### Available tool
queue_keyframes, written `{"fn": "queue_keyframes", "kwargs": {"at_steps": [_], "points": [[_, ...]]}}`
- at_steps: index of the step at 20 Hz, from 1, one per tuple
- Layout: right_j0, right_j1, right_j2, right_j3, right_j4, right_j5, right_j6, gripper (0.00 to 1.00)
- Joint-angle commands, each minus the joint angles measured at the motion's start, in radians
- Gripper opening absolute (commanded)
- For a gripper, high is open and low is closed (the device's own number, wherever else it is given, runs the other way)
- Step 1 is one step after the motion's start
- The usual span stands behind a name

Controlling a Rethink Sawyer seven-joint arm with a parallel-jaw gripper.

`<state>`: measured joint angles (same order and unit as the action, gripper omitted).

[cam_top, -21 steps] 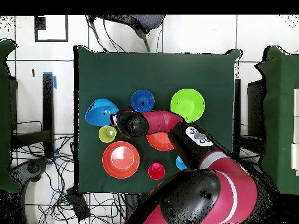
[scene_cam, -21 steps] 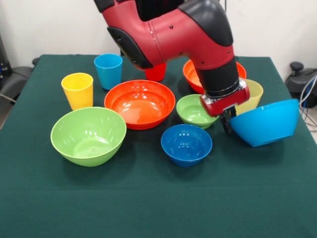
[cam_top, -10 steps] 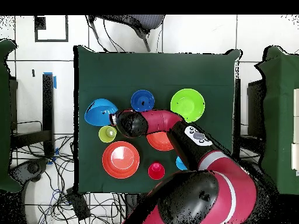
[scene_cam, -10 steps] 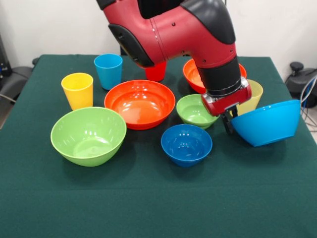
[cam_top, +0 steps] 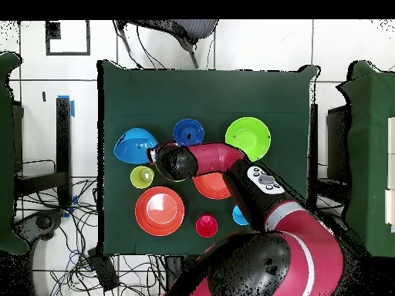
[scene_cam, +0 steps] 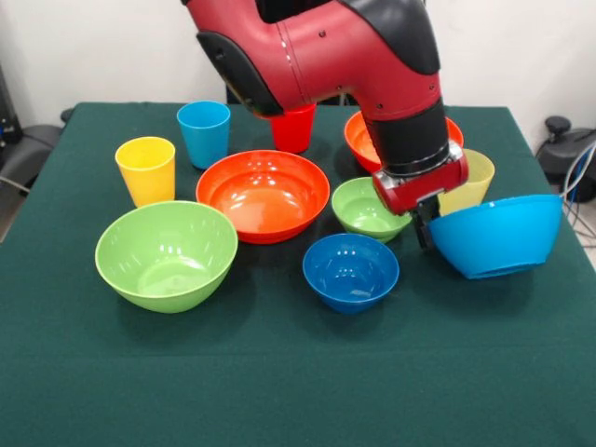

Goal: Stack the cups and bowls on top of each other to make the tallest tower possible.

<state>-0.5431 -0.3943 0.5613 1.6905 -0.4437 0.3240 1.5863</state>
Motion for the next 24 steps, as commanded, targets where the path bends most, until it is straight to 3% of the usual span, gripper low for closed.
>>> {"fn": "queue_keyframes", "kwargs": {"at_steps": [1, 7, 13, 24], "points": [[-0.077, -0.118, -0.031, 0.025, -0.006, 0.167, -0.038, 0.00], [-0.139, -0.188, 0.003, 0.062, 0.018, 0.158, -0.006, 0.00], [-0.129, -0.174, 0.001, 0.048, 0.011, 0.158, 0.021, 0.00], [-0.156, -0.143, 0.055, 0.058, 0.096, 0.190, 0.032, 0.00]]}}
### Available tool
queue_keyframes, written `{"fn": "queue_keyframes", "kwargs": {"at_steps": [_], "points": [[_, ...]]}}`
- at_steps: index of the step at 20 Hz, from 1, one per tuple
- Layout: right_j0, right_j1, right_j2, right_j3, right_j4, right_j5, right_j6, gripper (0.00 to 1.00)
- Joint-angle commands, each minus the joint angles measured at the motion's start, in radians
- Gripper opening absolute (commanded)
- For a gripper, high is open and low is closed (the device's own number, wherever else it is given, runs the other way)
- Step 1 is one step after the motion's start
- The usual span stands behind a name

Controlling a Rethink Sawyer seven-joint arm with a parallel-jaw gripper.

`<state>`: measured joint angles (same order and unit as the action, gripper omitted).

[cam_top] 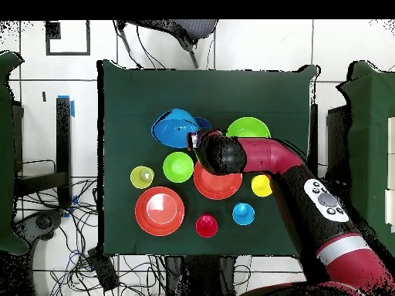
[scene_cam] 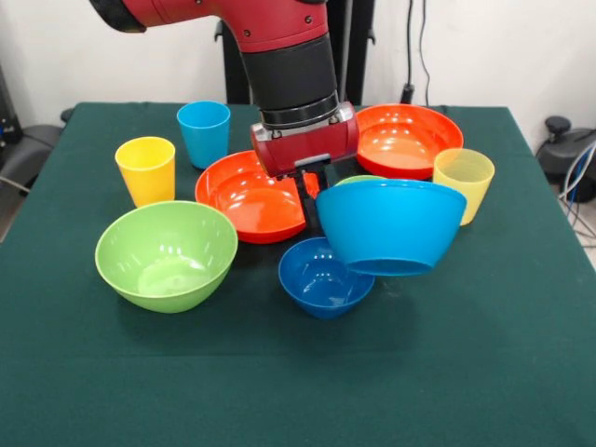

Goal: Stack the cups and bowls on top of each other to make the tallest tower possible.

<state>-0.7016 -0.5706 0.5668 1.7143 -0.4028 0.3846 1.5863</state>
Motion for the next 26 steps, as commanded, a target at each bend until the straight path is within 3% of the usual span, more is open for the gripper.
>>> {"fn": "queue_keyframes", "kwargs": {"at_steps": [1, 8, 14, 20, 26], "points": [[0.003, 0.039, 0.048, 0.033, 0.064, 0.142, 0.032, 0.00], [0.043, 0.031, -0.017, -0.029, 0.062, 0.325, -0.042, 0.00], [-0.017, -0.037, 0.003, -0.010, 0.043, 0.555, -0.161, 0.00], [-0.048, -0.051, 0.031, 0.006, 0.003, 0.823, -0.268, 0.00], [-0.084, -0.051, 0.066, 0.043, -0.008, 0.864, -0.253, 0.00]]}}
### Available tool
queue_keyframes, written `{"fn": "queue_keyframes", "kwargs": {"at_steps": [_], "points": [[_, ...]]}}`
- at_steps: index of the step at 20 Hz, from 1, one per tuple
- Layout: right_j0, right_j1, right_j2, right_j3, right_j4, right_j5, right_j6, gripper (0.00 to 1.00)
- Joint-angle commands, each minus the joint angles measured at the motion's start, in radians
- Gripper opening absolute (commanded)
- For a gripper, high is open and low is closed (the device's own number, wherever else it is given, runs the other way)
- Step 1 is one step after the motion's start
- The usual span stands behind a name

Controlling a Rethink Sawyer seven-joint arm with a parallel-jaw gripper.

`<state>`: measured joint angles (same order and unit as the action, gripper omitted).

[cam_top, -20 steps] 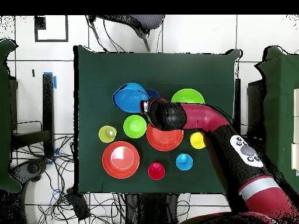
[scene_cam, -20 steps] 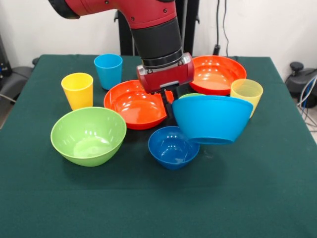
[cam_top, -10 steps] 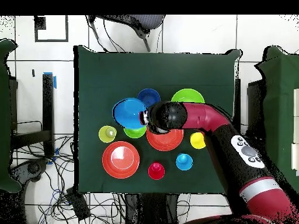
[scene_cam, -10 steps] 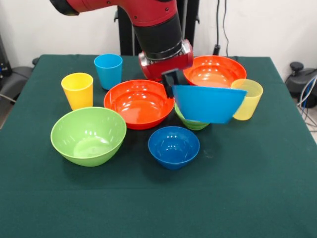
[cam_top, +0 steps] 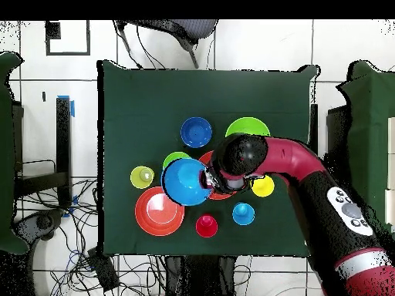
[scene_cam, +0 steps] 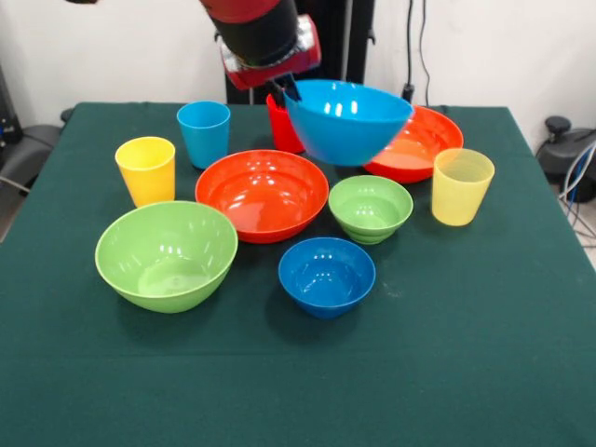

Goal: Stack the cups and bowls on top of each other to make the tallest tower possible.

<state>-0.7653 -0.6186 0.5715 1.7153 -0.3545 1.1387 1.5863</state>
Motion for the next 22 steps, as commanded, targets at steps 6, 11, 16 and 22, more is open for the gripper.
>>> {"fn": "queue_keyframes", "kwargs": {"at_steps": [6, 11, 16, 22], "points": [[-0.030, 0.030, 0.071, 0.038, 0.003, 0.105, -0.151, 0.00], [-0.025, 0.065, 0.040, 0.007, 0.064, 0.040, -0.014, 0.00], [-0.036, 0.048, 0.003, 0.000, 0.085, -0.123, 0.092, 0.00], [-0.020, 0.050, -0.038, -0.043, 0.108, -0.152, 0.138, 0.00]]}}
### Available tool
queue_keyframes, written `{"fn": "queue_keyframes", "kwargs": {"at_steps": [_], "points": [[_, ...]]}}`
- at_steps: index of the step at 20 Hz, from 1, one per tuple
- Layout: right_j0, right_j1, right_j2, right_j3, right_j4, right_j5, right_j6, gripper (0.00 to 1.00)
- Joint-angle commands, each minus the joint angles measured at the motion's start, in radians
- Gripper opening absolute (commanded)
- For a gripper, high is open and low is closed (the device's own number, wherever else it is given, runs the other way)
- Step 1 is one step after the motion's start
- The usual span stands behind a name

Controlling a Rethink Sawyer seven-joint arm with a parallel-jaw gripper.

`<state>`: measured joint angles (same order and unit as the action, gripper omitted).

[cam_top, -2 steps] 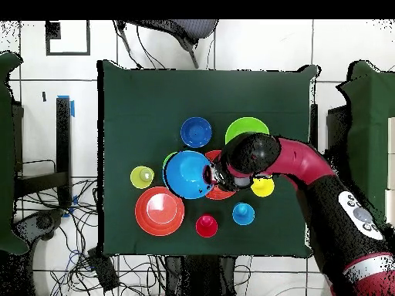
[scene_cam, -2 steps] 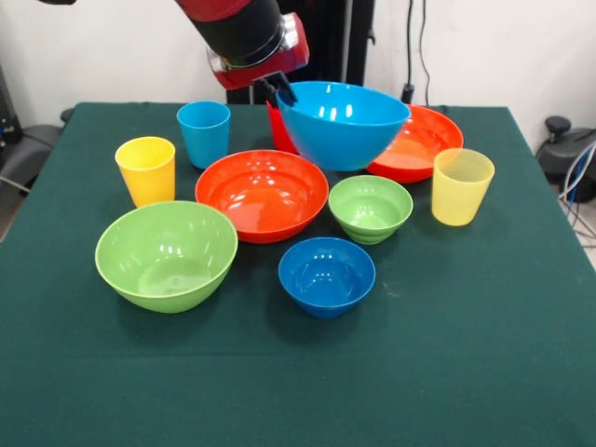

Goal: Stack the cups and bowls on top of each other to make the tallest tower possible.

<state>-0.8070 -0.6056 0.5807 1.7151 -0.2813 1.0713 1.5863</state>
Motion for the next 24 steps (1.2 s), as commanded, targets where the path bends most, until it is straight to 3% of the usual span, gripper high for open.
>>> {"fn": "queue_keyframes", "kwargs": {"at_steps": [1, 9, 13, 20, 24], "points": [[0.027, 0.036, -0.055, -0.047, 0.034, -0.087, 0.142, 0.00], [0.054, 0.034, -0.098, -0.078, 0.053, -0.157, 0.204, 0.00], [0.087, 0.044, -0.140, -0.123, 0.049, -0.119, 0.230, 0.00], [0.122, 0.102, -0.169, -0.228, 0.014, -0.135, 0.201, 0.00], [0.162, 0.146, -0.191, -0.281, -0.004, -0.082, 0.193, 0.00]]}}
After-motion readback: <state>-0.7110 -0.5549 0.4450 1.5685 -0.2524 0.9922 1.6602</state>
